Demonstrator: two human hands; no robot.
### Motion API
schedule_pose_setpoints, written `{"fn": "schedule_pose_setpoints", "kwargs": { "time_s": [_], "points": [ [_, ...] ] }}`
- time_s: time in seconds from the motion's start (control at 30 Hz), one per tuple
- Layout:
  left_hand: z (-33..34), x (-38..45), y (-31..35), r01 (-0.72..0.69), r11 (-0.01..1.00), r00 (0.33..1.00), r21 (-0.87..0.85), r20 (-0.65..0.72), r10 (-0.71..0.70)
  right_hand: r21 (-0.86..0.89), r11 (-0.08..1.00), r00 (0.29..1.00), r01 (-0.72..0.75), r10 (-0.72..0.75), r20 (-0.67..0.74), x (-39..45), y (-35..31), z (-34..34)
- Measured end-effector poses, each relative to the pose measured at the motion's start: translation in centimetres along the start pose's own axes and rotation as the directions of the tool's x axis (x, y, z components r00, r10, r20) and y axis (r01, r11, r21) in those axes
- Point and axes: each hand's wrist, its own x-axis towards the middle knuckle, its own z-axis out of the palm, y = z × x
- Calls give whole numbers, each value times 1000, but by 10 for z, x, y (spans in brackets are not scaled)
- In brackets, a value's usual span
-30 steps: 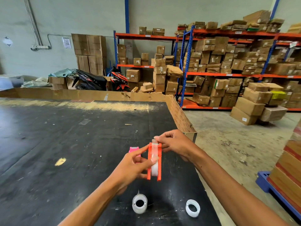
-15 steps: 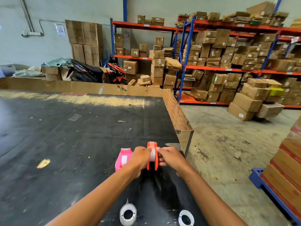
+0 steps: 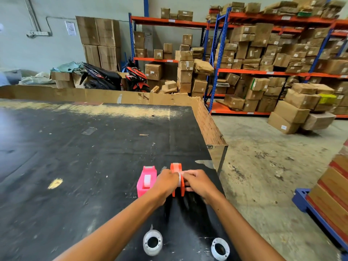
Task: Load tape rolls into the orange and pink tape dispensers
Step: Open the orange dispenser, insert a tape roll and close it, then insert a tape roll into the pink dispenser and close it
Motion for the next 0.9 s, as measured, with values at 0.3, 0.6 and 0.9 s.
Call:
{"fn": "schedule_pose_setpoints", "kwargs": {
  "time_s": [0.3, 0.6, 0.9],
  "points": [
    [-37, -17, -5, -179, 971, 979, 161, -70, 192, -200, 955, 934, 220, -266, -241, -2, -31, 9],
    [-103, 5, -48, -235, 836, 972, 496, 142, 188, -748, 629, 970, 211, -41, 239, 2, -72, 76],
    [-108, 14, -66, -352, 835, 936, 422, 137, 325, -893, 441, 991, 94, -123, 44, -13, -78, 104]
  ]
}}
